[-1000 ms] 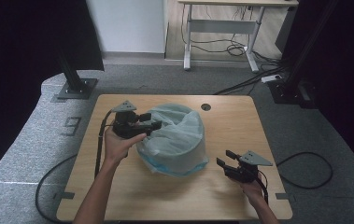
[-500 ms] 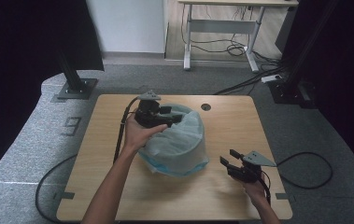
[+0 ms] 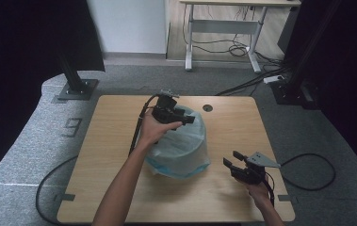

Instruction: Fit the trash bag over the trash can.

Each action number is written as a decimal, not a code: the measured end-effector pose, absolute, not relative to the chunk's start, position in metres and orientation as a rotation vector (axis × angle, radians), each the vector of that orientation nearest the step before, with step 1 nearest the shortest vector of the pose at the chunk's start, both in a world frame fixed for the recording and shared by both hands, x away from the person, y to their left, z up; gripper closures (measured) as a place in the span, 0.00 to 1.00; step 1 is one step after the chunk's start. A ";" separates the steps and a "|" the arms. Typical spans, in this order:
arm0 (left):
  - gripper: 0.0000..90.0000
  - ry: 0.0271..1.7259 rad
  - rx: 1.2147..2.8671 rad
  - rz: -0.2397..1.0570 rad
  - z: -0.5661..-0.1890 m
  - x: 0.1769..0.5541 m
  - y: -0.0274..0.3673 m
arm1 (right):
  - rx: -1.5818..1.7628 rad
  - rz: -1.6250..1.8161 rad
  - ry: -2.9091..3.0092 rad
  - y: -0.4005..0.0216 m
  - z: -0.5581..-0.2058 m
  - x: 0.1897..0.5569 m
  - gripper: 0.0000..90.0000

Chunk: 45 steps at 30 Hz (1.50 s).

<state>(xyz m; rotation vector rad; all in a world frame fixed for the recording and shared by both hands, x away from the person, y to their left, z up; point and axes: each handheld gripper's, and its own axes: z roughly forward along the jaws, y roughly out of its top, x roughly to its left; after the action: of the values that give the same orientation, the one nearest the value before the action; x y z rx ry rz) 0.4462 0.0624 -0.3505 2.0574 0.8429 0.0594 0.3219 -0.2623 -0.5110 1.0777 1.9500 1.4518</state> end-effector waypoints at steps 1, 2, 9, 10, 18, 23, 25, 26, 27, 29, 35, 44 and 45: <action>0.44 0.856 2.083 0.048 -0.354 0.449 0.059 | 1.079 1.452 1.950 -0.263 -0.511 0.322 0.47; 0.45 0.863 2.098 0.046 -0.356 0.451 0.057 | 1.080 1.451 1.950 -0.263 -0.511 0.322 0.47; 0.46 0.899 2.203 0.040 -0.368 0.457 0.045 | 1.088 1.450 1.949 -0.265 -0.512 0.321 0.47; 0.46 0.904 2.215 0.044 -0.369 0.458 0.044 | 1.087 1.444 1.957 -0.265 -0.512 0.322 0.47; 0.46 0.939 2.250 0.008 -0.381 0.466 0.041 | 1.079 1.438 1.976 -0.261 -0.514 0.322 0.47; 0.45 0.957 2.272 -0.015 -0.384 0.468 0.039 | 1.096 1.433 1.973 -0.264 -0.514 0.322 0.47; 0.44 0.951 2.264 -0.007 -0.380 0.467 0.041 | 1.097 1.434 1.972 -0.265 -0.514 0.321 0.47; 0.44 0.949 2.251 0.002 -0.377 0.465 0.044 | 1.100 1.435 1.969 -0.266 -0.514 0.321 0.47; 0.44 0.947 2.230 0.003 -0.373 0.463 0.047 | 1.101 1.437 1.966 -0.266 -0.513 0.321 0.47; 0.44 0.939 2.197 0.010 -0.364 0.458 0.055 | 1.105 1.438 1.962 -0.268 -0.513 0.321 0.47; 0.44 0.912 2.155 0.032 -0.350 0.441 0.073 | 1.109 1.432 1.963 -0.270 -0.514 0.321 0.47; 0.44 0.842 2.177 0.005 -0.351 0.418 0.074 | 1.112 1.423 1.965 -0.269 -0.513 0.320 0.47; 0.44 0.844 2.191 0.004 -0.352 0.418 0.072 | 1.110 1.421 1.966 -0.268 -0.514 0.320 0.47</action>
<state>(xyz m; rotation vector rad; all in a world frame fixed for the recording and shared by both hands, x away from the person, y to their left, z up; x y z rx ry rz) 0.4182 0.0722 -0.3520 2.1909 0.8435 0.0042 0.3196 -0.2684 -0.5135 1.1097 1.9660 1.4213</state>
